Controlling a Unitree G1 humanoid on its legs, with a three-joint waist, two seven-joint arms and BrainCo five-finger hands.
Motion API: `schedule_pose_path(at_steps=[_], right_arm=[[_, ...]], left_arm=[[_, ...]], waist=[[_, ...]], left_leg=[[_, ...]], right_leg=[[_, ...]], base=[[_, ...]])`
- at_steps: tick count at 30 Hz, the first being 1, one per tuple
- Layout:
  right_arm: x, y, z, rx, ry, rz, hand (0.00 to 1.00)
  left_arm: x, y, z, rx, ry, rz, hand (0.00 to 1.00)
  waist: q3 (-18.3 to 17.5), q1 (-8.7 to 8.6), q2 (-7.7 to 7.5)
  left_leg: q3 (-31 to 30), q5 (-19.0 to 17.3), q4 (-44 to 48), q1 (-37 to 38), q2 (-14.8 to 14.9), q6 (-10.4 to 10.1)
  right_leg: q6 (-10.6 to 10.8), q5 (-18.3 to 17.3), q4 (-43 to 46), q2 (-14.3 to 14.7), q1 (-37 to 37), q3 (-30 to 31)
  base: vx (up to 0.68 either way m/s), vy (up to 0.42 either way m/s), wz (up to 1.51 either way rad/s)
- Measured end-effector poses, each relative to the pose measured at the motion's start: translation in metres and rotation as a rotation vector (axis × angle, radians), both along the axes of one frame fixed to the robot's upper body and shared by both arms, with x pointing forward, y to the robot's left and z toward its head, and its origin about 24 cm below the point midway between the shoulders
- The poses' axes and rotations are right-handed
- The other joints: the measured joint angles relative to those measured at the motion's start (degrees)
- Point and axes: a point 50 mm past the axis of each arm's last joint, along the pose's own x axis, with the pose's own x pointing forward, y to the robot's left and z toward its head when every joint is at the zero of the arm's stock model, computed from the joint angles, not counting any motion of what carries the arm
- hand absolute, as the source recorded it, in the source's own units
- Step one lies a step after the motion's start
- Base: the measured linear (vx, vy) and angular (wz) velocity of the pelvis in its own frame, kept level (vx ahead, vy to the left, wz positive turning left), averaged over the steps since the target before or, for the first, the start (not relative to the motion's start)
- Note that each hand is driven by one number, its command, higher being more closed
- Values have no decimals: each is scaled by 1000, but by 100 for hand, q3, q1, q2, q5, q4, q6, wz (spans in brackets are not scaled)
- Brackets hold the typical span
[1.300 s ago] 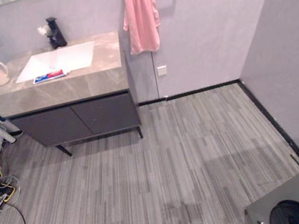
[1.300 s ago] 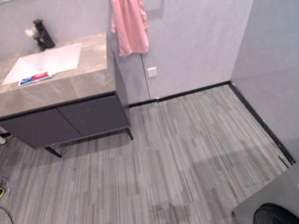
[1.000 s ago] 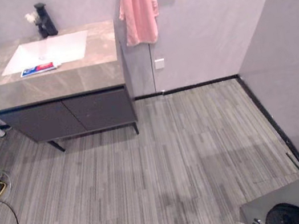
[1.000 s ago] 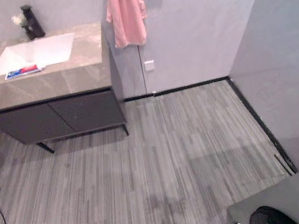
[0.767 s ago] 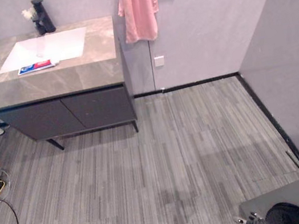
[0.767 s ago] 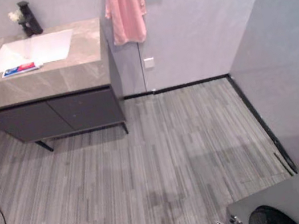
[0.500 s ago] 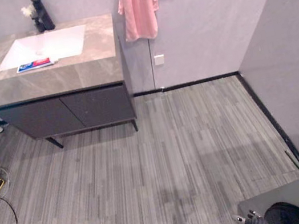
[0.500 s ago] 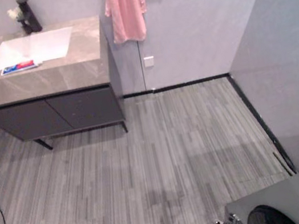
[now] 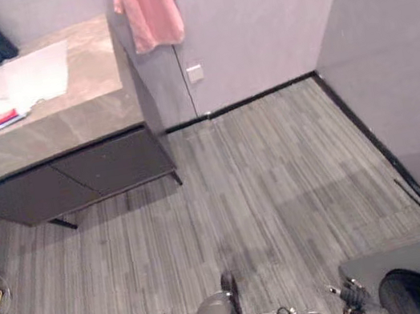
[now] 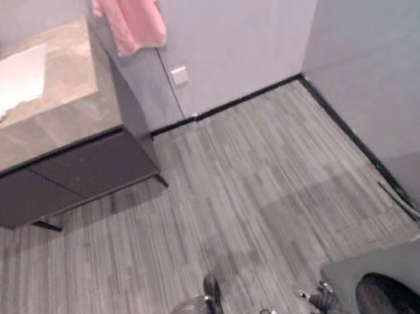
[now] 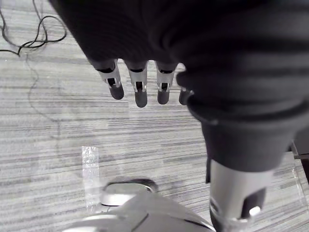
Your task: Organize washtable
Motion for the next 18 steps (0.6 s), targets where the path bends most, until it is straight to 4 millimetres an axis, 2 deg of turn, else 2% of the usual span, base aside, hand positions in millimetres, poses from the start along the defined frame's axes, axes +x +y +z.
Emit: schedule_pose_path(at_steps=[1,2,3,4,5,6,7,8,9,10,11,12,13,14,15,16,17,18], right_arm=[[0,5,-1,12,0,3,0],[-1,15,-3,32,5,18,0],[0,21,-3,41,2,36,0],[0,21,-3,36,0,49,0],[-1,21,-3,35,6,50,0],[-2,24,-4,44,6,46,0],[0,24,-3,41,-4,47,0],[3,21,-1,27,-19,63,0],[6,21,1,22,-28,73,0],[11,21,2,16,-39,90,0],[15,22,3,15,-48,95,0],[16,22,4,15,-51,95,0],[19,22,5,14,-59,99,0],[21,23,5,16,-63,106,0],[22,24,5,17,-63,115,0],[22,26,5,18,-63,124,0],[23,29,5,22,-64,137,0],[23,28,5,22,-65,138,0]], left_arm=[[-3,0,-1,-1,6,3,0],[-6,6,0,12,9,10,0],[-6,8,0,18,10,9,0],[-5,9,1,21,9,8,0],[-6,11,1,28,16,7,0],[-6,13,1,32,17,6,0],[-6,13,1,35,20,6,0],[-2,12,2,32,10,1,0],[2,10,2,29,1,-1,0],[10,9,4,27,-18,-5,0],[18,7,6,22,-40,-9,0],[22,4,6,16,-51,-11,0],[29,-2,7,-1,-69,-20,0],[34,-8,9,-14,-89,-33,0],[35,-9,9,-15,-97,-37,0],[34,-14,8,-28,-99,-37,0],[32,-14,8,-30,-100,-31,0],[31,-13,8,-31,-98,-25,0]], waist=[[-42,59,-51],[-153,117,-217],[-193,186,-298],[-187,191,-332],[-159,95,-395],[-147,52,-431],[-140,45,-452],[-116,14,-407],[-106,-11,-386],[-66,-77,-320],[-54,-121,-314],[-50,-121,-308],[-39,-136,-291],[-40,-154,-304],[-45,-166,-315],[-46,-198,-363],[-62,-272,-467],[-63,-310,-476]], left_leg=[[20,167,211,-1,-83,203],[146,91,398,16,-221,374],[301,-3,403,106,-260,515],[343,-82,382,270,-313,634],[303,-221,324,643,-448,817],[286,-300,277,863,-517,830],[288,-418,153,1314,-605,865],[273,-504,-27,1755,-620,911],[233,-538,-126,1946,-618,918],[132,-564,-298,2241,-588,913],[39,-593,-415,2483,-532,899],[8,-606,-471,2596,-491,878],[-67,-665,-526,2779,-401,785],[-140,-744,-521,2912,-333,676],[-197,-801,-516,2981,-311,622],[-357,-983,-483,3128,-290,463],[-561,-1205,-406,3311,-313,382],[-693,-1285,-374,3409,-269,380]], right_leg=[[19,-248,185,-101,25,98],[162,-494,761,-250,-100,135],[393,-596,1588,-273,-463,131],[768,-523,2433,-272,-794,79],[1328,-274,3558,-311,-1108,-58],[1401,-224,4050,-389,-1234,-150],[1310,-270,4752,-540,-1474,-439],[1110,-385,4985,-674,-1685,-853],[1007,-446,4944,-717,-1785,-1073],[859,-532,4635,-749,-2005,-1452],[804,-553,4124,-724,-2236,-1715],[794,-542,3819,-699,-2344,-1796],[727,-385,3058,-596,-2512,-1838],[669,66,2138,-508,-2593,-1842],[648,332,1726,-469,-2599,-1830],[531,903,1179,-421,-2623,-1739],[411,1435,1157,-434,-2633,-1657],[410,1691,1412,-435,-2646,-1615]], base=[[468,300,-76],[599,317,-71],[513,223,-68],[505,209,-37],[491,222,-8],[608,251,7],[616,208,8],[505,142,8],[476,94,26],[467,42,41],[477,17,42],[491,-28,39],[505,-63,38],[514,-82,43],[517,-117,54],[541,-172,70],[552,-206,81],[664,-305,74]])
